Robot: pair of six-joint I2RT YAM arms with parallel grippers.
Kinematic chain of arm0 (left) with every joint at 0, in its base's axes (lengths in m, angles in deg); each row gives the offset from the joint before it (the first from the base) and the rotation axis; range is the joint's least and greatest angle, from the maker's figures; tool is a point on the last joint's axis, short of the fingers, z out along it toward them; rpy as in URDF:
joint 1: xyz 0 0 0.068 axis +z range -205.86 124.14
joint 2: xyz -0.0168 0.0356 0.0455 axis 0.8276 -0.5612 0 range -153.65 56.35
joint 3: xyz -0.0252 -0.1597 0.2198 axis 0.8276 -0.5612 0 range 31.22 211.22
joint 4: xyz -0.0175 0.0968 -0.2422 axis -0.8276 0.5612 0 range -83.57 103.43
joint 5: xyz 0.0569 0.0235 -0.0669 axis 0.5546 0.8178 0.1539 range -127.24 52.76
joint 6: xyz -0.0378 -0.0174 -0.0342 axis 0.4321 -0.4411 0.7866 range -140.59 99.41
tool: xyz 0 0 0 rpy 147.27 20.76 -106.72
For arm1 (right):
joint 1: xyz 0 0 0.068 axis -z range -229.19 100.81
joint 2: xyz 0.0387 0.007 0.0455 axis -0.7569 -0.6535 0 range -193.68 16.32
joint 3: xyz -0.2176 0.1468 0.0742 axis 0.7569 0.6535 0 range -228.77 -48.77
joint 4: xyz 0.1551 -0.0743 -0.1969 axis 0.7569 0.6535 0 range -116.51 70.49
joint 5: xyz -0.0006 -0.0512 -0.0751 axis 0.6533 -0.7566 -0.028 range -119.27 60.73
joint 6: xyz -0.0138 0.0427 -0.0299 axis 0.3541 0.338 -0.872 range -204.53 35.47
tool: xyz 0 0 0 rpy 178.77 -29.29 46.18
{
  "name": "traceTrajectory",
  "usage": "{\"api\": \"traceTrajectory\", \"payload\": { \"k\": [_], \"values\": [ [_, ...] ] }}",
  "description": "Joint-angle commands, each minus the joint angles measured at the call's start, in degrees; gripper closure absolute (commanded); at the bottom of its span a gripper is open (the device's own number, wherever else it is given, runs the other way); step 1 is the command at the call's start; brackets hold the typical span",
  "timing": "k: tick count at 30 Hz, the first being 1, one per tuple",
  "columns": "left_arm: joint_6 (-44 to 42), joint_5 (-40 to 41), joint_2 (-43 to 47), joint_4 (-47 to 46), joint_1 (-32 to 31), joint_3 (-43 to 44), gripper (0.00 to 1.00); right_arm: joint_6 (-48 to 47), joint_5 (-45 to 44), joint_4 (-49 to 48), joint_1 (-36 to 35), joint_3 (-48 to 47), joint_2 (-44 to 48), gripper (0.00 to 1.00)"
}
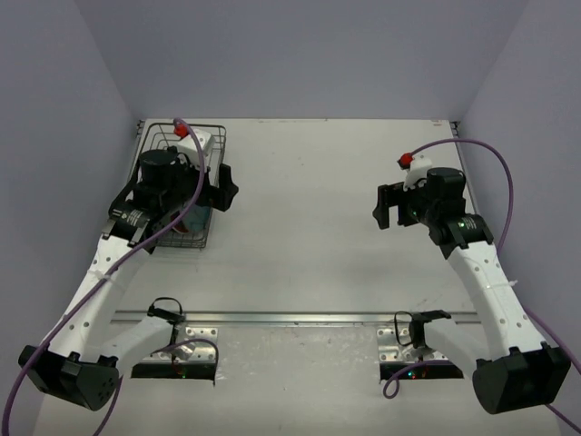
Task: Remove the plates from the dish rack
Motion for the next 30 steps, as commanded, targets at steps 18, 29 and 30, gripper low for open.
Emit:
{"api": "traceTrajectory", "payload": {
  "k": [18,29,30],
  "values": [
    [-2.36,32.50,-7.99,5.21,0.74,6.94,0.27,3.39,-4.40,2.00,0.23,-4.75,-8.61,0.01],
    [-6.02,41.83,-13.18,7.50,0.82,9.47,0.39,3.64,-3.03,2.84,0.23,-5.95,-10.76,0.01],
    [-6.10,41.77,-13.80,7.44,0.82,9.43,0.39,3.68,-2.95,2.80,0.23,-5.87,-10.76,0.01]
  ]
}}
